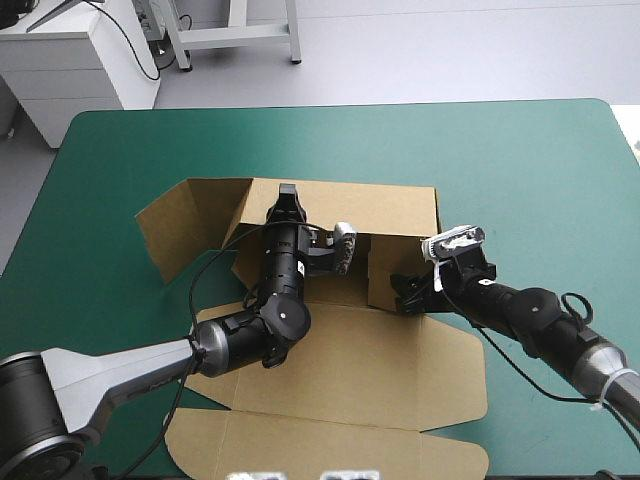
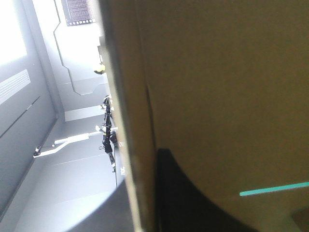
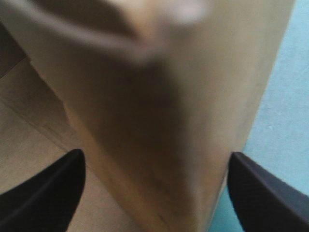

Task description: Fold the box

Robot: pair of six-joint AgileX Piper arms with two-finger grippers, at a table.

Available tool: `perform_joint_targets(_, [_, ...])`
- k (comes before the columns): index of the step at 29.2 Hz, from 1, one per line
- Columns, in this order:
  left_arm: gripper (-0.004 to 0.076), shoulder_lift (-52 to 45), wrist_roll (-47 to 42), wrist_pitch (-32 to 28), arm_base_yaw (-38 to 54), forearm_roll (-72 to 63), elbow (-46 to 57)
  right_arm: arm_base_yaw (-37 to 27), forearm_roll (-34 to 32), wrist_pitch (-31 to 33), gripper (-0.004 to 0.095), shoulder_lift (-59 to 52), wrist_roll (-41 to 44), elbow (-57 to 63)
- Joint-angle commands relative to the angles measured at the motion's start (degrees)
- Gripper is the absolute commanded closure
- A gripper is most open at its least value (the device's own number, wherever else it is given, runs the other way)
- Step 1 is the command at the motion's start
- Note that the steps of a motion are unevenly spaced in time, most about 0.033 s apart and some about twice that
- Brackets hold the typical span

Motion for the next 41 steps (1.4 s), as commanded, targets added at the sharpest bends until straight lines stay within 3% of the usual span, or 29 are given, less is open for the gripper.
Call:
perform_joint_targets(1, [0.0732, -1.89, 0.35, 0.39, -0.03, 0.31, -0.83, -0.06, -1.27, 6.72, -0.0008, -2.43, -2.29, -2.21])
perform_joint_targets(6, [0.0732, -1.89, 0.35, 0.67, -0.03, 0.31, -0.83, -0.06, -6.10, 9.78, 0.0004, -5.04, -0.31, -2.21])
perform_joint_targets(10, [0.0732, -1.89, 0.35, 0.67, -0.03, 0.31, -0.83, -0.06, -10.20, 9.67, 0.0004, -7.91, 6.86, -1.92])
perform_joint_targets(13, [0.0732, -1.89, 0.35, 0.67, -0.03, 0.31, -0.83, 0.05, -9.31, 8.83, 0.0004, -8.14, 7.54, 0.14])
perform_joint_targets(22, [0.0732, -1.89, 0.35, 0.67, -0.03, 0.31, -0.83, 0.05, -3.05, -4.43, 0.0004, -8.50, 6.98, 3.52])
perform_joint_targets(34, [0.0732, -1.89, 0.35, 0.67, -0.03, 0.31, -0.83, 0.16, -1.31, -6.77, 0.0004, -7.58, 6.32, 3.52])
perform_joint_targets(37, [0.0732, -1.89, 0.35, 0.57, -0.03, 0.31, -0.83, 3.94, -0.29, -11.19, 0.0004, -6.66, 5.45, 3.52])
perform_joint_targets(41, [0.0732, -1.89, 0.35, 0.50, -0.03, 0.31, -0.83, 12.83, -0.29, -21.71, 0.0004, -5.33, 5.56, 3.52])
